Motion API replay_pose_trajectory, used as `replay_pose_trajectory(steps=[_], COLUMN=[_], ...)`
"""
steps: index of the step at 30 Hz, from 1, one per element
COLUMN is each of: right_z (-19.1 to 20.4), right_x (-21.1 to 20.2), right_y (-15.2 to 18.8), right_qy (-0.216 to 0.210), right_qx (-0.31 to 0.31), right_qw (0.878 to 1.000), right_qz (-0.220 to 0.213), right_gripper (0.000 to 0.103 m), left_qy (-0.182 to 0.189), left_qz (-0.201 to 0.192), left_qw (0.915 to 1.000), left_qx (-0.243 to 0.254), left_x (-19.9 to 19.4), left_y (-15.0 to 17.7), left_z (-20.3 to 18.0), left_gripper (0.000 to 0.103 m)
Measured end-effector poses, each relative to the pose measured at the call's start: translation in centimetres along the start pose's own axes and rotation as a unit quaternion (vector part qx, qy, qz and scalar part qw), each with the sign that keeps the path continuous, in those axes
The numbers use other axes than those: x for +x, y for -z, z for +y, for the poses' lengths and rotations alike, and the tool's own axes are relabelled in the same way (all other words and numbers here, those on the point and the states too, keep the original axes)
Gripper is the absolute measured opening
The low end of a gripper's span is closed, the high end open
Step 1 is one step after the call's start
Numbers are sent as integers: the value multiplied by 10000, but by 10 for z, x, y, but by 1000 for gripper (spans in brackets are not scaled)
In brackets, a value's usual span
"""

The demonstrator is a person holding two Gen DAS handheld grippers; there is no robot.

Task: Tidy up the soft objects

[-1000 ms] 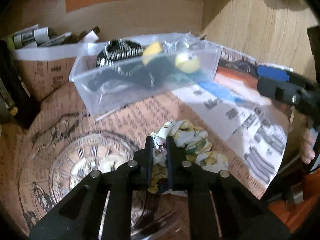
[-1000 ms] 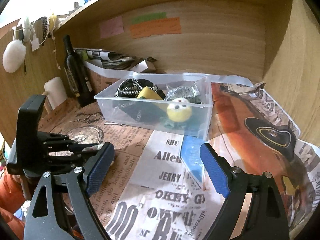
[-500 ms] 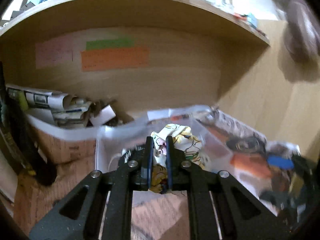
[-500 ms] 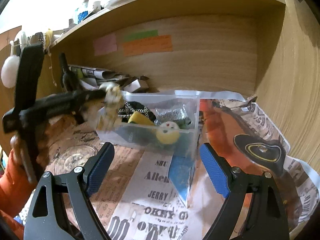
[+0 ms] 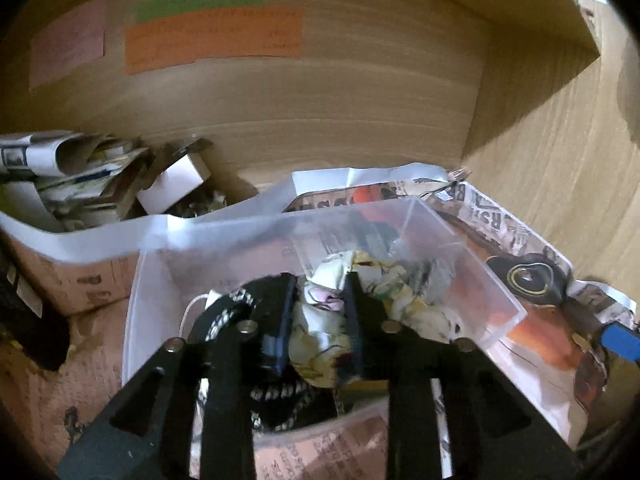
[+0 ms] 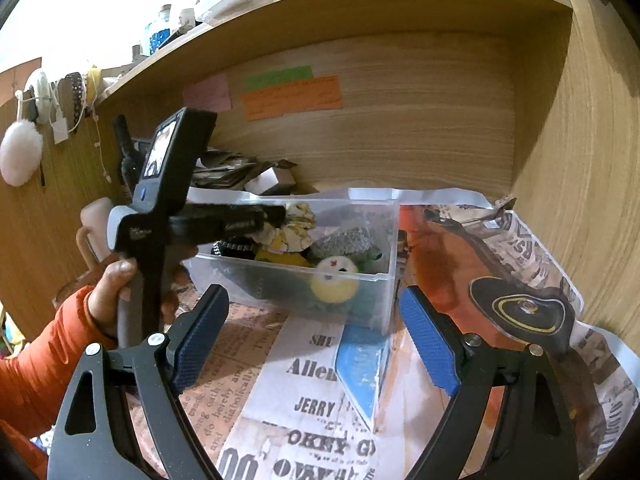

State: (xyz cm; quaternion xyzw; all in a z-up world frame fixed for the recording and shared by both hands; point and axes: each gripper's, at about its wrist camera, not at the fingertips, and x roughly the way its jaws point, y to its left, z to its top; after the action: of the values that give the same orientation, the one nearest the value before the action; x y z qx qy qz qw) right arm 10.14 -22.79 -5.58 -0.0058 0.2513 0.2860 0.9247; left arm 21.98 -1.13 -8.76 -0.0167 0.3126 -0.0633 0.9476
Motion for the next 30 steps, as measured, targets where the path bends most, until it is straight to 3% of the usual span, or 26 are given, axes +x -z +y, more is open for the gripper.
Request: replay_pose_trajectory(steps=[5, 11, 21, 25, 30], right_z=[-1, 0, 5, 6, 13], right_x=[-1, -11, -43, -61, -71], right_y=[-4, -14, -31, -35, -38], right_qy=[67, 122, 95, 37, 123], right_qx=[-16, -37, -64, -28, -133], right_qw=[10000, 9994, 9953, 9908, 9873], right_qz=[-65, -330, -965, -1349, -1580], right_gripper=[86, 86, 87, 103, 103], left_qy=[-98, -272, -455, -473, -557], left_qz=[-549, -1310, -1979, -2092, -2161], left_qw=[9984, 9904, 9789, 9766, 9746], left_qx=[-7, 355, 216, 170, 179], left_x=[-47, -112, -180, -194, -202], left_y=[9, 19, 38, 45, 49], left_z=[-2, -22, -27, -28, -32], left_gripper=[63, 81, 98, 102, 103])
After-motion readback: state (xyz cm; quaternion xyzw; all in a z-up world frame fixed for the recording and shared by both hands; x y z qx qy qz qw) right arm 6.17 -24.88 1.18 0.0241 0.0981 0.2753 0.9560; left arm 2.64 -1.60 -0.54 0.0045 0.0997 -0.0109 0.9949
